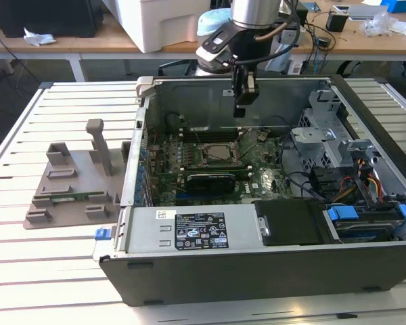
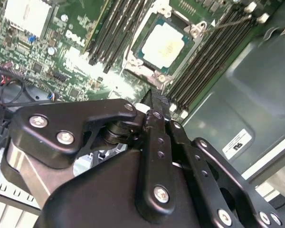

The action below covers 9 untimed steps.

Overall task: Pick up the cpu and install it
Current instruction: 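Close the cpu cover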

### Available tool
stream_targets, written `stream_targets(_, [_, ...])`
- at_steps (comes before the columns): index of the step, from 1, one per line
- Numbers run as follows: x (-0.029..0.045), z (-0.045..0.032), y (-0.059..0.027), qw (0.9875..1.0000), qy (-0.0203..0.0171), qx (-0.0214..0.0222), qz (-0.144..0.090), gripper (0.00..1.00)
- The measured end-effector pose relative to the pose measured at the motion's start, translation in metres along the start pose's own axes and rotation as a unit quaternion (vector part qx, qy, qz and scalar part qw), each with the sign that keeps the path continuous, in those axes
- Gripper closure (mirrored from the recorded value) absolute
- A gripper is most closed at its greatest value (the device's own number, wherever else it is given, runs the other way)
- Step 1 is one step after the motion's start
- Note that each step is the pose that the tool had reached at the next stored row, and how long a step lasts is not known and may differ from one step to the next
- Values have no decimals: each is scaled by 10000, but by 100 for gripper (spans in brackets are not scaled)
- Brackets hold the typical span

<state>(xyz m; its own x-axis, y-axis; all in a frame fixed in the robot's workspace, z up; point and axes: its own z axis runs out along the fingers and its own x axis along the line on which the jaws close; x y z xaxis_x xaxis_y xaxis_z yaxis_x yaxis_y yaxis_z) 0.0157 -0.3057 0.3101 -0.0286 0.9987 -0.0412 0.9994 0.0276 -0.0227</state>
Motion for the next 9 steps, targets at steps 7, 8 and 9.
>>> stream_targets(7, [1,0,105,10000,0,1,-1,89])
stream_targets(8, [2,0,116,10000,0,1,0,89])
stream_targets(9, [3,0,144,10000,-1,2,0,89])
